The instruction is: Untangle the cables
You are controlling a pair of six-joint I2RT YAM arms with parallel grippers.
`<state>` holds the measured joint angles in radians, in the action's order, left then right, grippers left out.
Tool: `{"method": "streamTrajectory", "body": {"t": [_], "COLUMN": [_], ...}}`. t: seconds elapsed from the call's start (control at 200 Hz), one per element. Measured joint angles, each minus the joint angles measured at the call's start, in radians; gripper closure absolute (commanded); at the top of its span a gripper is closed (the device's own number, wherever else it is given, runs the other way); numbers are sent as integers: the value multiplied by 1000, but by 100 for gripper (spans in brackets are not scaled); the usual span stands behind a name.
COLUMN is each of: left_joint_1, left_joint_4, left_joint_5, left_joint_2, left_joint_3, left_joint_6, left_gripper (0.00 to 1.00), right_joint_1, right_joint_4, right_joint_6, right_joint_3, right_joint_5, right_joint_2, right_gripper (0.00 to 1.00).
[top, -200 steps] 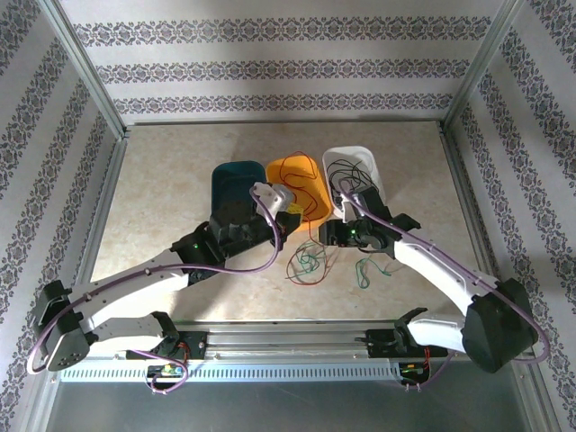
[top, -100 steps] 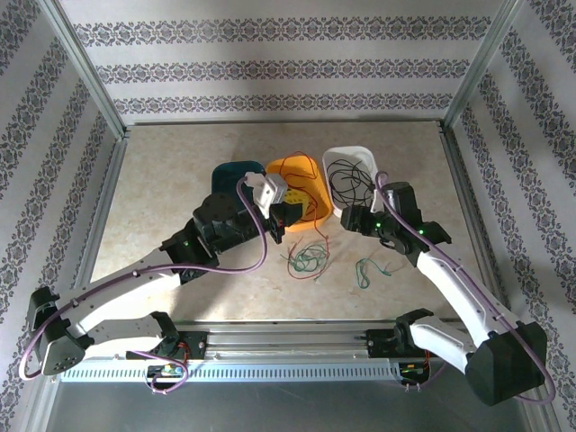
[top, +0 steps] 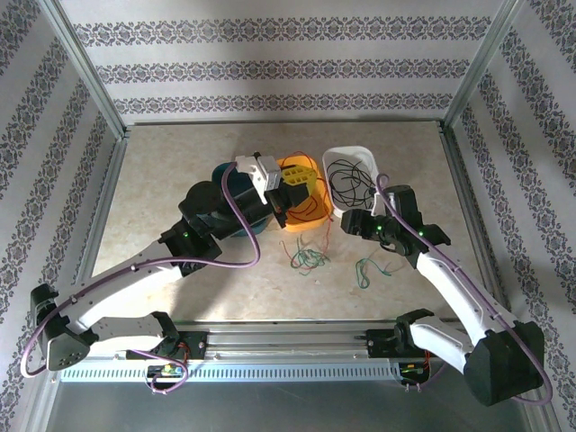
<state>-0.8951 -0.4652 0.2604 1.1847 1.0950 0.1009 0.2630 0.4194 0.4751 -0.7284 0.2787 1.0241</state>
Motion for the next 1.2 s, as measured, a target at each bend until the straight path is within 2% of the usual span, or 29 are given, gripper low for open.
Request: {"method": "streamTrajectory", "body": {"t": [0.265,0.565,0.74,0.9,1.199], "left_joint_1": [0,0,0,0,0], "left_joint_4": [-45,-144,-175,-207,-225], "left_joint_5": [24,53,33,-46,-124], "left_joint_2": [38,116,142,156,172], "left_joint_3": [55,159,185,123,61], "left_joint_6": [-23,-61,-84,-98,-98], "left_gripper": [100,100,100,100,100], "right_joint_1": [-6,-13,-11,47,206], "right_joint_4": [-4,2,4,6,34], "right_joint_6": [-3,-2,-3,-5,-47], "right_joint_3": [6,31,31,41,28], "right_joint_5": [46,30,97,135,171], "right_joint_2": [-8,-17,-13,28,245], "right_gripper": [40,40,41,41,41]}}
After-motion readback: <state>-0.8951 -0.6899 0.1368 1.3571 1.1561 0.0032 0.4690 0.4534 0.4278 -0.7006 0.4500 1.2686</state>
